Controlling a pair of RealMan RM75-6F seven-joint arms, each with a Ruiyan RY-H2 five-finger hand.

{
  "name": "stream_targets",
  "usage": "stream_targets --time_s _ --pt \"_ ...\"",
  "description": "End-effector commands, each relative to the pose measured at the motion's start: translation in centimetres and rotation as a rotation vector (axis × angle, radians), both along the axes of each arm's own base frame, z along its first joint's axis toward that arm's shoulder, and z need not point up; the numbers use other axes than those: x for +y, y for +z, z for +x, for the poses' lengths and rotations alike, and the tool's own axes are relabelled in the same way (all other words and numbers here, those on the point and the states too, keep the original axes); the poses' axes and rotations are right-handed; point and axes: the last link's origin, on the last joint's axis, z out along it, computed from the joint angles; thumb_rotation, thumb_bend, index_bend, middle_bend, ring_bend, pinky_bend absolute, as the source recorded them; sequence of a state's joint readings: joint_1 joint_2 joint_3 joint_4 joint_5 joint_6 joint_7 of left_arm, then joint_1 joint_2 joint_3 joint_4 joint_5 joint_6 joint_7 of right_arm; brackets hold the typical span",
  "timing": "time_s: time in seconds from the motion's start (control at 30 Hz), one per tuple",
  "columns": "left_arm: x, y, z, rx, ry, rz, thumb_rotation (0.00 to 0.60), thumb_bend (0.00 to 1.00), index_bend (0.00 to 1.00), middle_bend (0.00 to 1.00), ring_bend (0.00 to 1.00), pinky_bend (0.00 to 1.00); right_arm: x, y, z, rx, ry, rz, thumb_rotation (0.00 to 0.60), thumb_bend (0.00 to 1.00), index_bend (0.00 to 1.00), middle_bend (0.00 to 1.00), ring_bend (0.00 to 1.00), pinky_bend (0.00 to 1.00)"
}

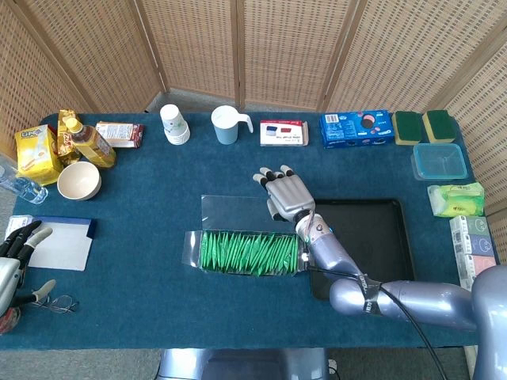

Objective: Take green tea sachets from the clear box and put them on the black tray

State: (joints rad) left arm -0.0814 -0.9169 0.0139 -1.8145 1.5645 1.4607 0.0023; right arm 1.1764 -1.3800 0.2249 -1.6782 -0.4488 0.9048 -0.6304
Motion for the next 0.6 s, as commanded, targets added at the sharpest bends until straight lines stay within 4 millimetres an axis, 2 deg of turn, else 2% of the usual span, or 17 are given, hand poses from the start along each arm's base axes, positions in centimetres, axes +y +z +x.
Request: stream_targets --time_s 0.03,0.17,0.33,0.47,0.6 --pt "-0.1 0.0 0.0 0.000 0.000 0.002 0.598 0.18 0.13 0.07 0.09 0.27 -0.2 -0.9 -0.9 0.031 0.015 -0.026 0.600 0.56 0.05 0.06 0.15 0.09" --pt "-0.2 0.1 0.0 -0.001 0.001 0.003 0.599 0.18 0.13 0.07 0.09 0.27 -0.2 -1.9 -1.7 0.066 0.054 -0.056 0.600 0.39 0.02 0.05 0.13 0.09" --pt "-0.4 0.1 0.1 -0.004 -0.005 0.000 0.599 0.18 0.13 0.07 0.09 0.27 0.0 -3.2 -2.5 0.095 0.111 -0.087 0.600 0.29 0.03 0.05 0.13 0.10" --pt "-0.6 0.3 0.1 -0.002 -0.005 0.008 0.599 0.18 0.13 0.07 0.09 0.27 0.3 -2.6 -2.0 0.017 0.157 -0.110 0.600 0.24 0.07 0.07 0.13 0.10" --pt "-0.8 0.4 0.1 -0.006 -0.002 0.012 0.599 0.18 0.13 0.07 0.09 0.27 1.4 -1.3 -1.6 -0.080 0.240 -0.068 0.600 0.19 0.12 0.08 0.10 0.10"
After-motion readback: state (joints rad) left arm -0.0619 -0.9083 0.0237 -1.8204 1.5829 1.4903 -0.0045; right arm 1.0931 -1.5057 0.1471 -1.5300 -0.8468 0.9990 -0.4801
